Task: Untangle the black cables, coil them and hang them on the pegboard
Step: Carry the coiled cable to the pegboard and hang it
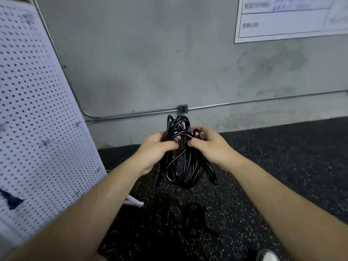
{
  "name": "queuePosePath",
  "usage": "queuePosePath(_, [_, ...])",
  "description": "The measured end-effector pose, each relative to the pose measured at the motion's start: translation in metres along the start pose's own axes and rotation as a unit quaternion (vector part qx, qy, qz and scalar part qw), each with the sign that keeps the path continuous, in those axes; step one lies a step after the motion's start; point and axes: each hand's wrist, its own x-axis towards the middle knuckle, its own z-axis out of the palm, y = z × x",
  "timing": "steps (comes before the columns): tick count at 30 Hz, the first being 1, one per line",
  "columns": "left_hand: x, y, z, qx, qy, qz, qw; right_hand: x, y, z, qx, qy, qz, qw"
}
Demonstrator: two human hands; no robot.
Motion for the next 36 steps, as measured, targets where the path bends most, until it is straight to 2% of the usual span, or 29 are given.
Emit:
queuePosePath(4, [-0.001,-0.005,-0.009,-0.039,0.045,0.027,0.998,0.012,-0.011,0.023,0.003,-0.062,-0.020,0.998])
queuePosePath(7, [0.005,-0.008,-0.018,-0.043,0.049,0.042,0.997,0.024,-0.008,0.030,-0.017,-0.059,-0.015,0.998])
queuePosePath(12, [0.015,-0.002,-0.037,-0.071,0.039,0.055,0.995,0.043,-0.015,0.044,0.123,-0.069,-0.001,0.990])
queuePosePath(14, [0.016,0.003,-0.044,-0.056,0.021,0.055,0.997,0.049,-0.020,0.048,0.157,-0.061,0.007,0.986])
queuePosePath(16, [0.014,0.009,-0.053,0.009,-0.001,0.047,0.999,0.056,-0.025,0.051,0.187,-0.050,0.033,0.981])
queuePosePath(18, [0.010,0.016,-0.062,0.084,0.022,0.050,0.995,0.059,-0.032,0.054,0.210,-0.055,0.054,0.975])
queuePosePath(19, [0.008,0.018,-0.066,0.084,0.044,0.054,0.994,0.061,-0.036,0.055,0.219,-0.062,0.057,0.972])
queuePosePath(22, [-0.003,0.025,-0.078,-0.024,0.099,0.058,0.993,0.063,-0.049,0.060,0.231,-0.085,0.054,0.968])
queuePosePath(26, [-0.026,0.024,-0.095,-0.058,0.101,0.051,0.992,0.054,-0.062,0.078,0.185,-0.135,0.009,0.973])
queuePosePath(29, [-0.043,0.024,-0.101,0.019,0.128,0.063,0.990,0.041,-0.072,0.099,0.147,-0.164,-0.041,0.975])
queuePosePath(33, [-0.067,0.042,-0.108,0.101,0.242,0.093,0.961,0.028,-0.097,0.132,0.185,-0.124,-0.098,0.970])
queuePosePath(36, [-0.087,0.065,-0.113,0.052,0.260,0.118,0.957,0.031,-0.123,0.150,0.174,-0.110,-0.146,0.968])
